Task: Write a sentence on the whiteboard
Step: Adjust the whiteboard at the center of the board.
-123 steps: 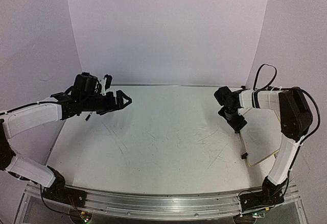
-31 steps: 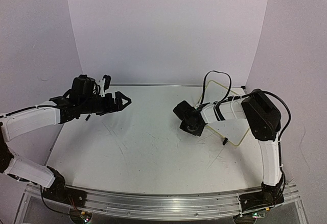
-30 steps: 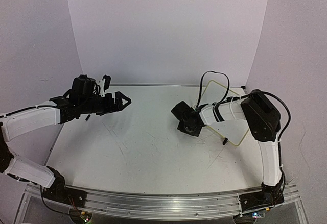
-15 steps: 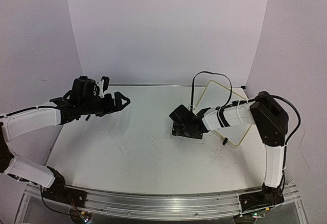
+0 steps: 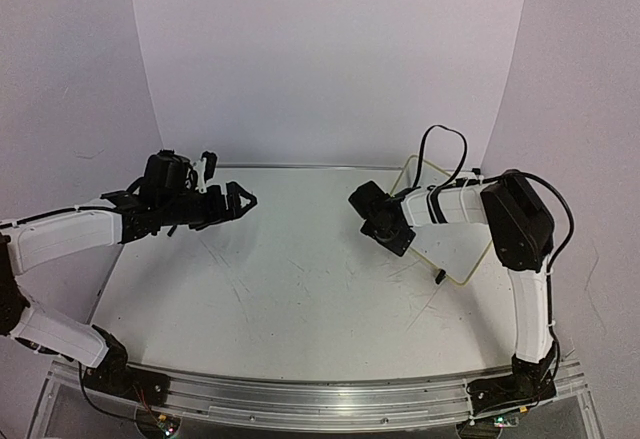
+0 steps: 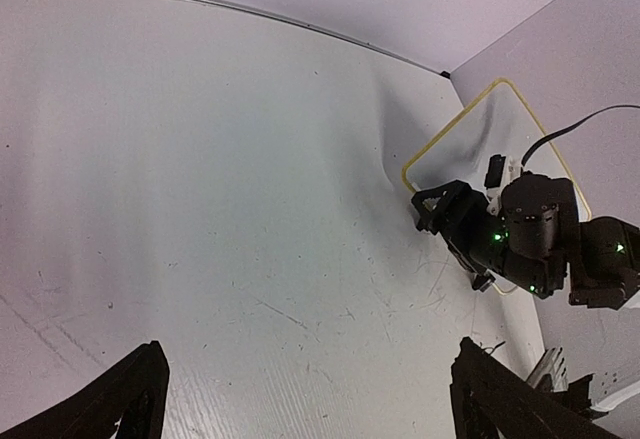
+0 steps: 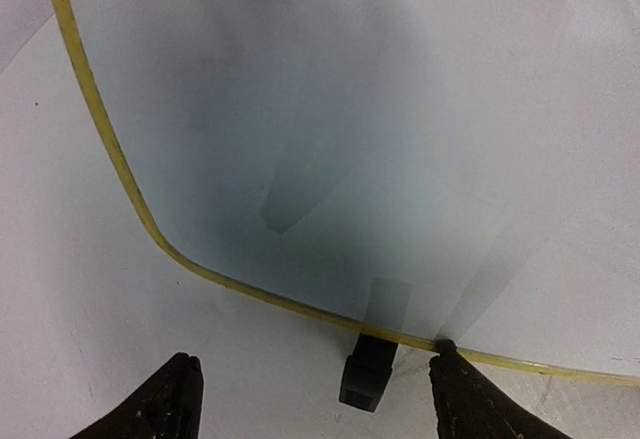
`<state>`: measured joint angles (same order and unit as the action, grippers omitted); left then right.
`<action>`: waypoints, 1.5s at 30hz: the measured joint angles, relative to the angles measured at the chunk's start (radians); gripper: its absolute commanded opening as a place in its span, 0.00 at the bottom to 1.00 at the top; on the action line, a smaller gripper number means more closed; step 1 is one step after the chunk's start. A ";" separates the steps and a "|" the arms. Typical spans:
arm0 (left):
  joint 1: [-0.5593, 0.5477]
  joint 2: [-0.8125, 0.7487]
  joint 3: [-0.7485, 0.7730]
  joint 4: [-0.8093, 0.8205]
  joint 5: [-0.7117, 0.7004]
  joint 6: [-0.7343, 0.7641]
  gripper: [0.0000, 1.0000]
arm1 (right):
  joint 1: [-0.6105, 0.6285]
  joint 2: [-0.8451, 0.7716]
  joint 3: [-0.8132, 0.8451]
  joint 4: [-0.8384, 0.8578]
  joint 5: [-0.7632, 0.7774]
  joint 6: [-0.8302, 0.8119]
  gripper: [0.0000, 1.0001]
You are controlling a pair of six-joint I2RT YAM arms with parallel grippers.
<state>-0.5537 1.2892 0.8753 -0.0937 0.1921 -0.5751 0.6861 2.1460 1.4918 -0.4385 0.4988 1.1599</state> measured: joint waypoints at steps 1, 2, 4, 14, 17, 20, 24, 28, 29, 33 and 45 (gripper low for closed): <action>0.000 -0.002 0.000 0.000 0.000 0.001 0.99 | 0.001 0.007 0.010 -0.012 0.005 0.026 0.57; 0.000 -0.004 0.000 0.000 0.003 0.002 0.99 | 0.001 0.011 0.015 -0.027 0.010 0.060 0.53; 0.000 -0.012 0.000 0.000 0.008 0.002 0.99 | -0.001 0.015 0.019 -0.051 0.010 0.100 0.51; 0.000 -0.026 0.000 0.000 0.017 0.019 0.99 | -0.011 0.074 0.055 -0.126 0.024 0.172 0.18; 0.000 -0.026 0.000 0.000 0.017 0.024 0.99 | -0.013 0.078 0.061 -0.126 0.021 0.158 0.18; 0.000 -0.026 0.000 0.000 0.017 0.025 0.99 | -0.009 0.079 0.070 -0.146 0.025 0.101 0.17; 0.000 -0.026 0.000 0.000 0.015 0.025 0.99 | 0.016 0.079 0.069 -0.142 0.026 0.007 0.11; 0.000 -0.026 0.000 0.000 0.013 0.024 0.99 | 0.086 0.077 0.048 -0.078 0.023 -0.143 0.10; 0.000 -0.026 0.000 0.000 0.013 0.024 0.99 | 0.096 0.076 0.040 -0.064 0.022 -0.164 0.11; 0.000 -0.026 0.000 0.000 0.006 0.020 0.99 | 0.146 0.054 -0.023 0.039 0.021 -0.282 0.13; -0.013 0.008 0.000 0.008 -0.011 -0.018 0.99 | 0.151 -0.049 -0.230 0.302 -0.065 -0.556 0.17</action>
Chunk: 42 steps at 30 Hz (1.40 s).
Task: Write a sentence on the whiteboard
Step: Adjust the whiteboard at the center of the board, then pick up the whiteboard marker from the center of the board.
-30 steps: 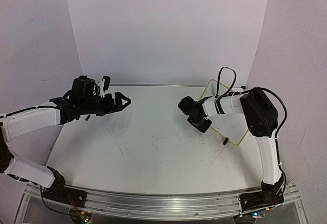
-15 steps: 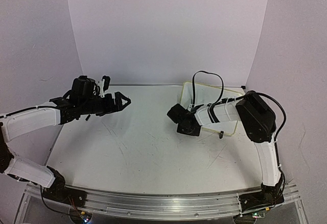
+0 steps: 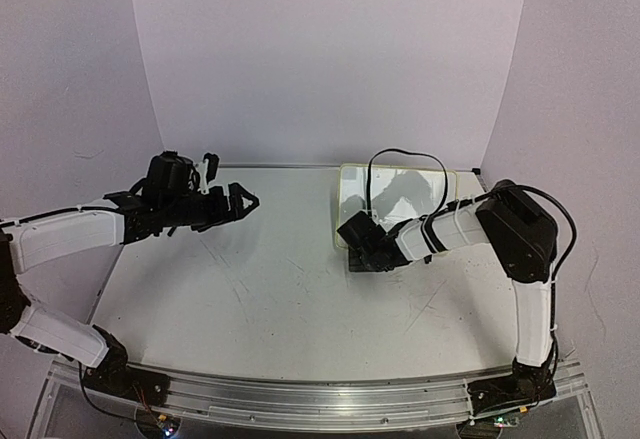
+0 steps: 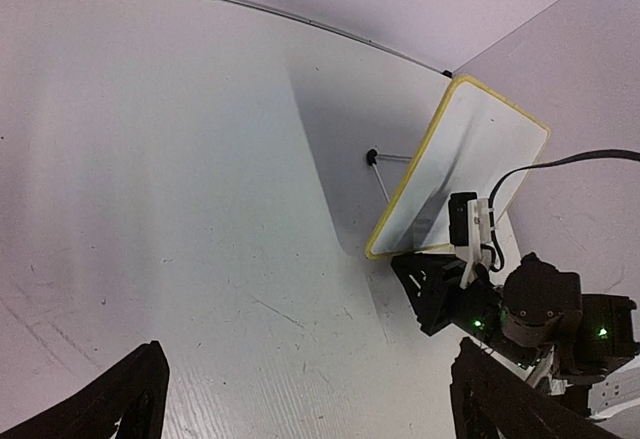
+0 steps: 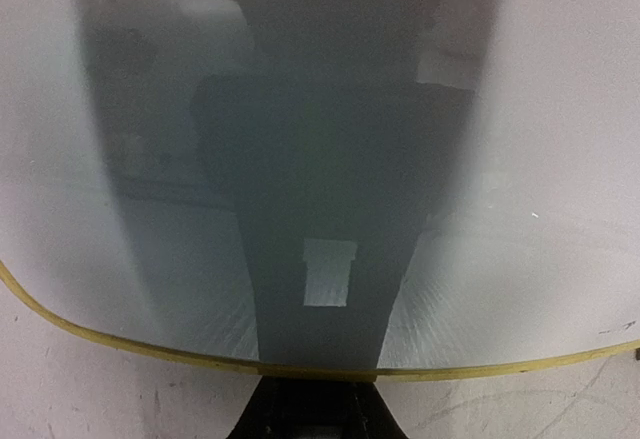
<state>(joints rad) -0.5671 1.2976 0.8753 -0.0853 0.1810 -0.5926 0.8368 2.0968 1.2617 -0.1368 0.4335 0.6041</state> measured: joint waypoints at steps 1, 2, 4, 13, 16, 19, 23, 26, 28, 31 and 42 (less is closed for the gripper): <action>-0.002 0.002 0.000 0.000 -0.001 -0.002 0.99 | 0.001 -0.006 -0.008 0.004 -0.006 -0.005 0.18; -0.004 0.010 0.000 0.000 -0.002 -0.008 0.99 | 0.003 -0.036 -0.048 0.023 -0.031 -0.021 0.18; -0.006 0.016 0.000 0.000 -0.005 -0.011 0.99 | 0.009 -0.068 -0.085 0.032 -0.056 -0.031 0.20; -0.007 0.095 0.032 -0.005 -0.024 -0.013 1.00 | 0.037 -0.202 -0.209 0.043 -0.173 -0.121 0.97; 0.021 0.128 0.092 -0.048 -0.024 -0.002 0.99 | 0.037 -0.255 -0.225 0.048 -0.202 -0.174 0.98; 0.135 0.173 0.191 -0.137 -0.011 0.024 0.99 | 0.037 -0.398 -0.305 0.071 -0.266 -0.230 0.98; 0.332 0.360 0.421 -0.306 -0.116 0.100 0.96 | 0.036 -0.666 -0.430 0.075 -0.327 -0.297 0.98; 0.395 0.528 0.549 -0.387 -0.177 0.156 0.90 | 0.036 -0.784 -0.445 0.078 -0.362 -0.344 0.98; 0.418 0.591 0.579 -0.412 -0.185 0.179 0.87 | 0.034 -0.817 -0.446 0.088 -0.392 -0.367 0.98; 0.480 0.781 0.667 -0.484 -0.182 0.246 0.81 | 0.026 -0.845 -0.446 0.099 -0.461 -0.404 0.98; 0.518 0.978 0.866 -0.542 -0.175 0.421 0.53 | -0.027 -0.843 -0.465 0.095 -0.555 -0.421 0.98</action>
<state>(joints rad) -0.0490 2.2761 1.7416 -0.6270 0.0063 -0.1719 0.8097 1.2537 0.7963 -0.0418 -0.1215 0.1829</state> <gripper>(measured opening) 0.636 0.983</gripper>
